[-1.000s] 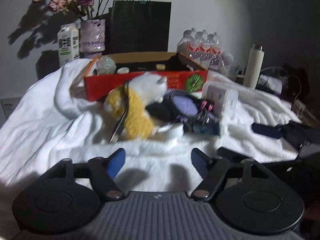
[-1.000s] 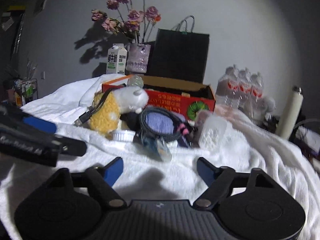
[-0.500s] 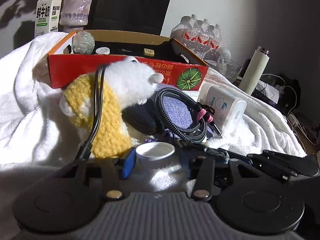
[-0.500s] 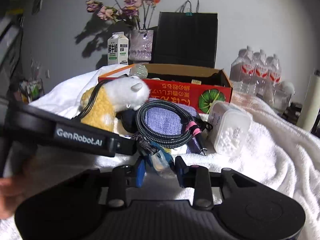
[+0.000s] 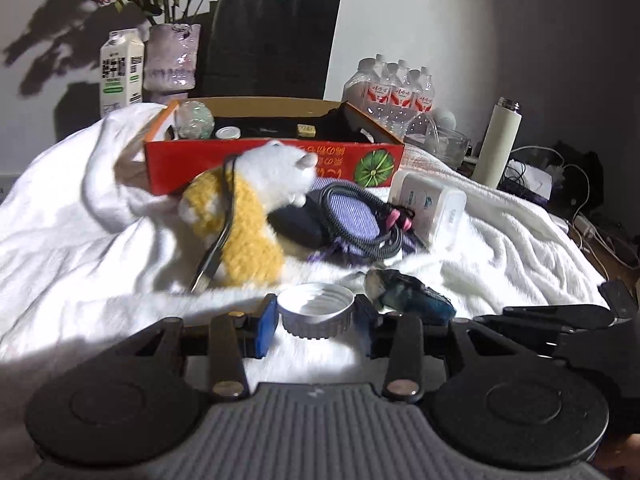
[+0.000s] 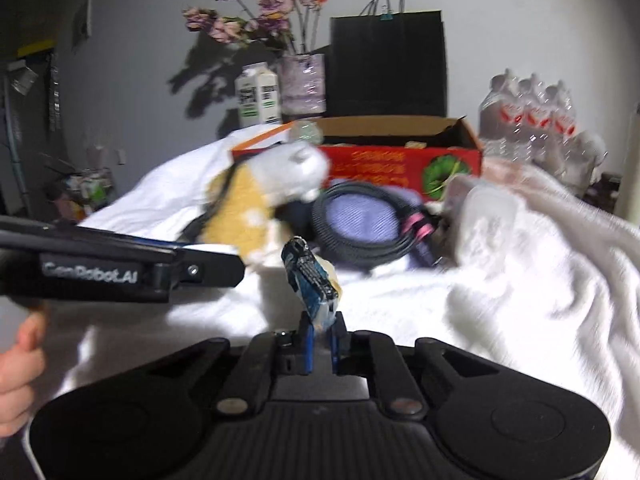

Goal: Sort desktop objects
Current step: 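Grasp the white bottle cap with the left tool while the right tool grasps the blue-and-yellow packet, then carry the cap and packet into the cardboard box and open both tools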

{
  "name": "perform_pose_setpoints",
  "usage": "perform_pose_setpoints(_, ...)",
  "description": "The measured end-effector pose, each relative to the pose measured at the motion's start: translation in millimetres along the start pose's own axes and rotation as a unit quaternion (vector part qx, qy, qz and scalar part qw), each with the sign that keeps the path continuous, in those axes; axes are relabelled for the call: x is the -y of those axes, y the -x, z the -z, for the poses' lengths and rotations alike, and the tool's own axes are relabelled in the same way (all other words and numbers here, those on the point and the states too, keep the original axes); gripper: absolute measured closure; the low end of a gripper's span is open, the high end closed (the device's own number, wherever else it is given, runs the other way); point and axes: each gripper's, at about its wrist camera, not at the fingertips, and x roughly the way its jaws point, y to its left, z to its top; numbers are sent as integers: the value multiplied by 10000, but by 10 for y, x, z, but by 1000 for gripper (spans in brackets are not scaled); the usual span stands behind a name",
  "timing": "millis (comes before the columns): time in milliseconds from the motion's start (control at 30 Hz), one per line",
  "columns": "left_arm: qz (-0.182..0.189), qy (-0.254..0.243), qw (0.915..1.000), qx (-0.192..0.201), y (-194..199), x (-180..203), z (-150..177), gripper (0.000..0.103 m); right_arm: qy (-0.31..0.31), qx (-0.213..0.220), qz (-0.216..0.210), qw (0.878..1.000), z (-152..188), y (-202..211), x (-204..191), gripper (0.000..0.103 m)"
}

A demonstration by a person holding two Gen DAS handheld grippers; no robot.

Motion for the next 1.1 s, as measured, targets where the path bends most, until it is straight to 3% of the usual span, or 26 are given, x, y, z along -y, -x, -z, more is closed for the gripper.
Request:
perform_pose_setpoints(200,-18,7,9999,123,341,-71,105,62,-36,107,-139,9998,122,432,-137,96)
perform_pose_setpoints(367,50,59,9991,412,562,-156,-51,62,-114,227,-77,9996,90,596,-90,96)
perform_pose_setpoints(500,46,-173,9981,588,662,-259,-389,62,-99,424,-64,9990,-114,695,18,96)
perform_pose_setpoints(633,29,-539,9949,849,583,-377,-965,61,210,782,192,9965,-575,754,216,96)
perform_pose_setpoints(767,76,-930,9892,1131,47,-513,-1504,61,322,876,483,9945,-1232,483,527,96)
perform_pose_setpoints(933,-227,-656,9970,342,-1124,-708,-2168,62,280,395,920,9946,-2136,-441,872,96)
perform_pose_setpoints(1100,-526,-577,9969,-98,-2068,-809,-2546,62,517,-593,1451,9863,-2696,-1619,1047,96)
